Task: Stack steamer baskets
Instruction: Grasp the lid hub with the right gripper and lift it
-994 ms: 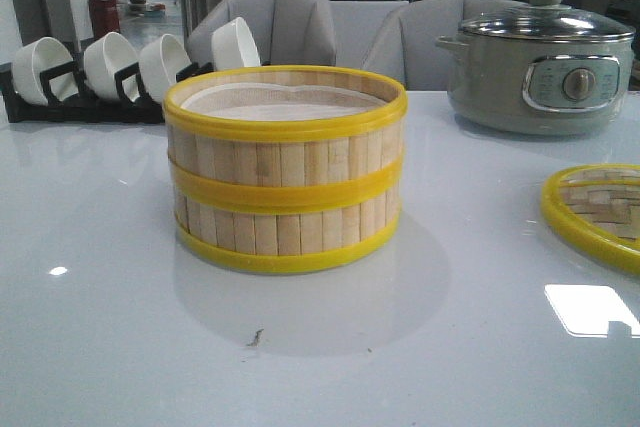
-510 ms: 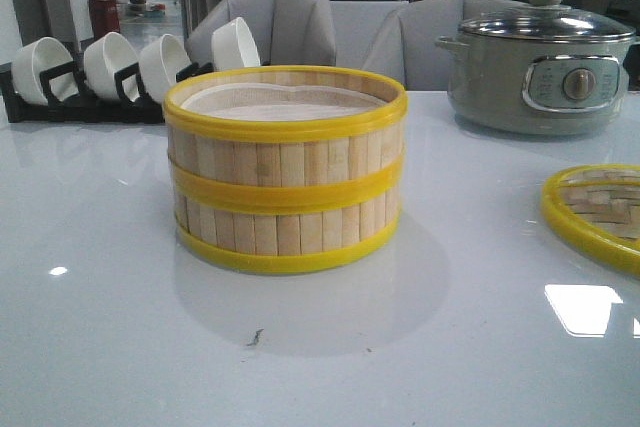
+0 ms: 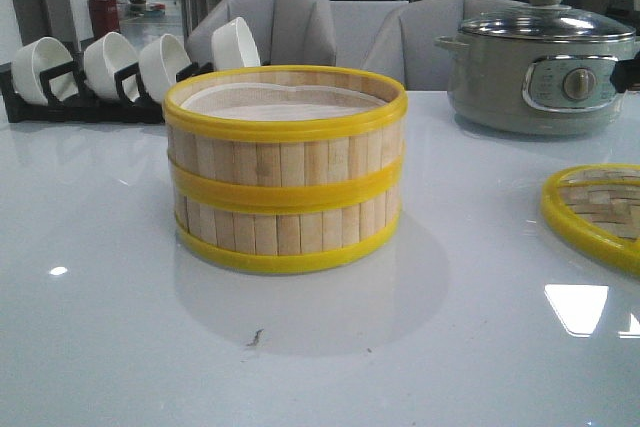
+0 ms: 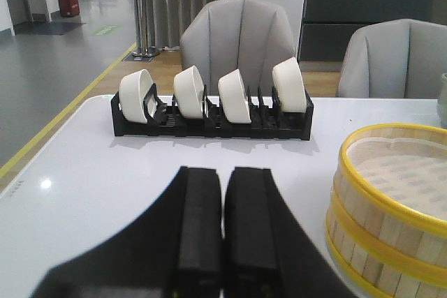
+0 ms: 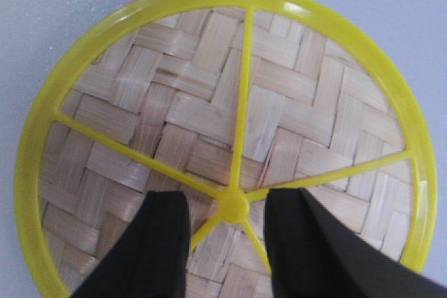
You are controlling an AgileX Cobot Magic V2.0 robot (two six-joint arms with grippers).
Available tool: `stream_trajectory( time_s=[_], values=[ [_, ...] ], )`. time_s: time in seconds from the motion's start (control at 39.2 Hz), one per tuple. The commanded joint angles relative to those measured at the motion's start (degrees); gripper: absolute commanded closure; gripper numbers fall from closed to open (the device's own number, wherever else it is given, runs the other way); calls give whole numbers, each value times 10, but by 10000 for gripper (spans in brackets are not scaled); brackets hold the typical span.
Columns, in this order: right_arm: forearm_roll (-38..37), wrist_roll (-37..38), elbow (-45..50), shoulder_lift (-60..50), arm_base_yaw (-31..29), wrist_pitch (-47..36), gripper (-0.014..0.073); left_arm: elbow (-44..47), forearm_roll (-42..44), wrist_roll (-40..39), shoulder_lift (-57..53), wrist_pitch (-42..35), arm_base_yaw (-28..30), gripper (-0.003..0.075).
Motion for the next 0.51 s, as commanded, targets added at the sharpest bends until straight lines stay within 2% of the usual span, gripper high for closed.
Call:
stream_trajectory(
  time_s=[0.0,0.48],
  values=[
    [-5,-4,-20,-21,-4,-17,215,-17,-2,-6,4,-53,0,633],
    [-5,-4,-20,5,-4,-17,215,-17,-2,-6,4,-53,0,633]
  ],
)
